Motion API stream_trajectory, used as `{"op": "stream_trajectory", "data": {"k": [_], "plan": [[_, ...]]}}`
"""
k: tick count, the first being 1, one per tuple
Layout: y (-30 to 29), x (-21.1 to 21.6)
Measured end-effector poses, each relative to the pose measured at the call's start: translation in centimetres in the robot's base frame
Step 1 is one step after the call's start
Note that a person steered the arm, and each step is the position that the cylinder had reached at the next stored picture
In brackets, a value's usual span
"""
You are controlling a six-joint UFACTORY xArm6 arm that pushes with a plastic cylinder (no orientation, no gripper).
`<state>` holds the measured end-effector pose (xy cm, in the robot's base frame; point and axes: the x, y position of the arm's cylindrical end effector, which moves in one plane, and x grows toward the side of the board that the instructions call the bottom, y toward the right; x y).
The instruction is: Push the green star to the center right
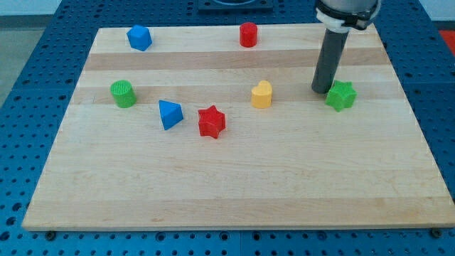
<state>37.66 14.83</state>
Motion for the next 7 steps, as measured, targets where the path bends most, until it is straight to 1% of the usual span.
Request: {"op": "stream_trajectory", "data": {"k": [1, 2, 3, 4, 5, 7], "plan": [[-1.5, -0.3], [-2.5, 0.2], [-2.5, 1.8], [-2.5, 2.3], [-2.5, 2.4], [-0.7, 2.4]]}}
